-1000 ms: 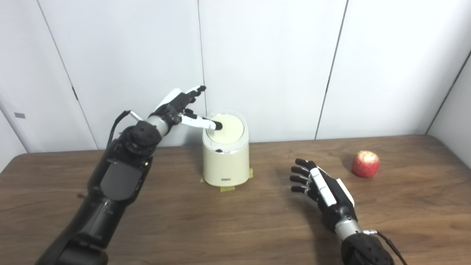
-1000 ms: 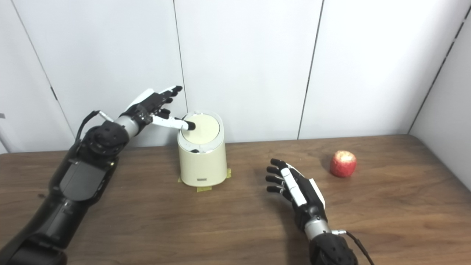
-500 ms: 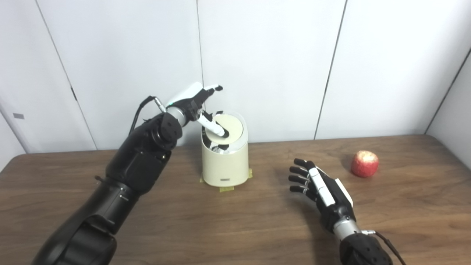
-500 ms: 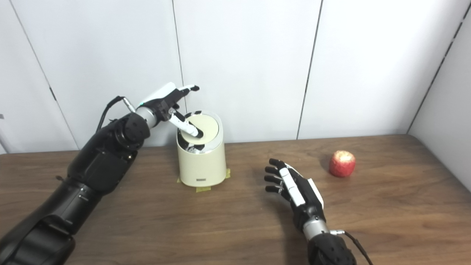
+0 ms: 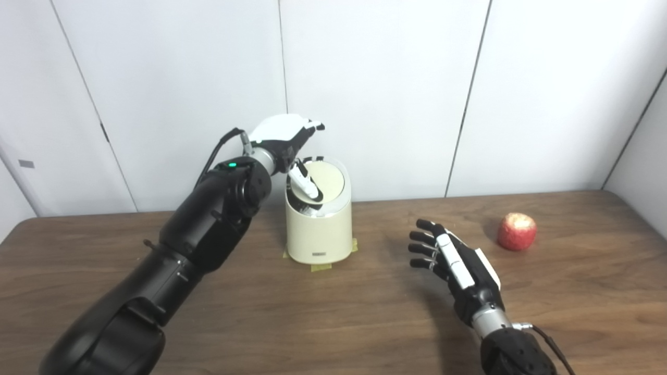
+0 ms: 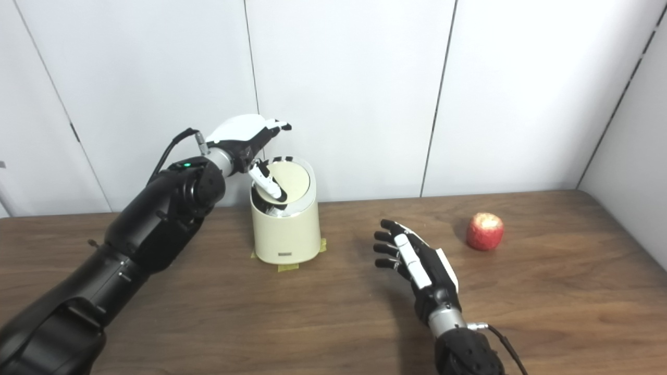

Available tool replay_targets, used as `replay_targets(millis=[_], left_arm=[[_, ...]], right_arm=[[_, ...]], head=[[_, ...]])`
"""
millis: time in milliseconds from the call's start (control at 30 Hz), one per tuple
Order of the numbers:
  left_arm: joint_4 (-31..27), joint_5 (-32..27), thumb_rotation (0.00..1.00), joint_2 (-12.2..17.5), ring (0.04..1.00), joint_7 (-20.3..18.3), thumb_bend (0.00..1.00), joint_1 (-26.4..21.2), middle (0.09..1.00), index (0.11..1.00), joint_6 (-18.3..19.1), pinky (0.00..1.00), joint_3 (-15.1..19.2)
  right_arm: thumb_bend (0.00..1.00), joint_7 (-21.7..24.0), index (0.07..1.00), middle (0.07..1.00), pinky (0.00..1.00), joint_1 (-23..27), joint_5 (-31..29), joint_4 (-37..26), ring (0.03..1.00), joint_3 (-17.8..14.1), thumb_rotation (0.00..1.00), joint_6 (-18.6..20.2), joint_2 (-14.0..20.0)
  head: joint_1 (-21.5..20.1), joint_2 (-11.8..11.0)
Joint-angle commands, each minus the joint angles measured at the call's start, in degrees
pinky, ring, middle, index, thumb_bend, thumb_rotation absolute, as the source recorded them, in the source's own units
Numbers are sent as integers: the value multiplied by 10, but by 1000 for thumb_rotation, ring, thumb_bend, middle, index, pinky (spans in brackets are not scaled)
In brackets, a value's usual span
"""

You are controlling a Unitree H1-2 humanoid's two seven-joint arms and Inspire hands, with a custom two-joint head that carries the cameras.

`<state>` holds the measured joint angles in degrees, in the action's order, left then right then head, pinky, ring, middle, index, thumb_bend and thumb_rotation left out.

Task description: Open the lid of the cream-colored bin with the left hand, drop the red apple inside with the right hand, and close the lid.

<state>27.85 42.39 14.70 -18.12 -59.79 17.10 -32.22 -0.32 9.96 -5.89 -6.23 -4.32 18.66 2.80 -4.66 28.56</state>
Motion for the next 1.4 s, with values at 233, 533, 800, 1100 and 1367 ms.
replay_targets(millis=[233,533,800,1100,1367], left_arm=[[6,86,53,3,1000,39,952,-26,969,966,-21,1000,-25],[-2,143,76,-12,997,51,985,3,950,952,-38,1000,-61],[-23,152,89,-16,990,37,990,22,951,949,-42,1000,-61],[-95,122,80,-4,994,-37,972,20,951,943,-23,1000,-12],[-213,129,145,28,960,-64,843,26,922,895,-8,1000,46]], right_arm=[[453,4,775,753,633,13,-6,-19,730,-1,735,-6,2],[453,7,785,762,658,11,-4,-21,740,1,749,-8,6],[431,2,782,765,644,8,-5,-37,733,-2,758,8,3],[440,2,779,762,646,10,-1,-36,738,-2,754,7,6],[433,2,782,761,642,11,0,-37,735,-1,753,8,4]], head=[[3,1],[3,2],[0,8],[-1,11],[-6,15]])
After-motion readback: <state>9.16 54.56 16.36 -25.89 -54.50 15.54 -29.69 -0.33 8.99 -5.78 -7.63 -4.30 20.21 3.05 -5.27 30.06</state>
